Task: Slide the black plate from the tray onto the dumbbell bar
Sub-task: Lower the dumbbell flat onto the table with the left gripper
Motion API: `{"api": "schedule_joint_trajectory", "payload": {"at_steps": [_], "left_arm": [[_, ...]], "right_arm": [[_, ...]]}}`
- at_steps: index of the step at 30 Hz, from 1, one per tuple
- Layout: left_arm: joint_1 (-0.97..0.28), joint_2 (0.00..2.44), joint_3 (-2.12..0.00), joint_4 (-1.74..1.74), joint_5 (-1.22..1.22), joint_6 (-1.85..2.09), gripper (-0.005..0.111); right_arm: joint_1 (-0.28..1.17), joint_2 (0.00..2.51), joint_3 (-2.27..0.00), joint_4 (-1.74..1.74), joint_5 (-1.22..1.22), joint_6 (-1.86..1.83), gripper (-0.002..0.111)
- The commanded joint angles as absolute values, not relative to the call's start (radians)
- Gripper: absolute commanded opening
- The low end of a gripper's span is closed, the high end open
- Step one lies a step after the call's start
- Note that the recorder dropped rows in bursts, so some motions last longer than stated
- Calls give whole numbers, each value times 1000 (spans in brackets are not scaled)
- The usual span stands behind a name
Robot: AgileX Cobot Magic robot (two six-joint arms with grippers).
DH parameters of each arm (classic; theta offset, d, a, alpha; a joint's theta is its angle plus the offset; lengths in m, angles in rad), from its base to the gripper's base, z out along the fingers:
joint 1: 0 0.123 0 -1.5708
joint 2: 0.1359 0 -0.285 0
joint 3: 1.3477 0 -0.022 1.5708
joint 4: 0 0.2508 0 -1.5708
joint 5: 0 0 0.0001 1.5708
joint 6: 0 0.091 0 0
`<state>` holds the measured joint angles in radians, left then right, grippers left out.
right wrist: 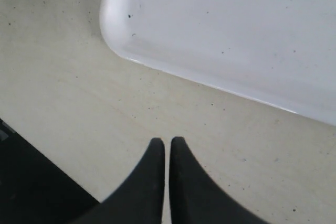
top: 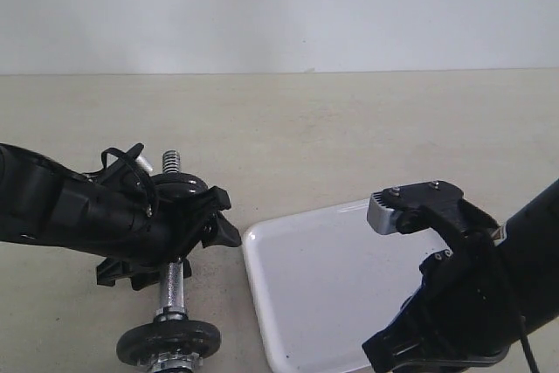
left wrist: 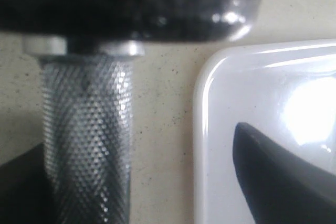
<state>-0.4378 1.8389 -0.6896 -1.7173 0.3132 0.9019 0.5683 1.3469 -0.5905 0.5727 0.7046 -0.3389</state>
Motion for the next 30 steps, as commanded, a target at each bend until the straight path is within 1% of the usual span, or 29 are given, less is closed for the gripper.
{"api": "schedule_joint_trajectory", "payload": {"at_steps": [1,3,8,11,24,30], "left_arm": [[-441,1873,-663,-1685,265,892,72],[-441,1873,-663,-1685,265,892,71],[-441,1867,-669,-1685,295,892,66],[-441,1845,-678,-1685,307,892,65],[-441,1611,-693,-1655,282,894,65],[-441,1557,-693,-1656,282,894,65]], "right_arm": [[568,1347,-588,574,703,-347,0],[568,1347,-588,574,703,-349,0],[568,1347,-588,574,699,-349,0],[568,1347,-588,574,701,-349,0],[568,1347,-588,574,706,-347,0],[568,1347,-588,574,713,-342,0]]}}
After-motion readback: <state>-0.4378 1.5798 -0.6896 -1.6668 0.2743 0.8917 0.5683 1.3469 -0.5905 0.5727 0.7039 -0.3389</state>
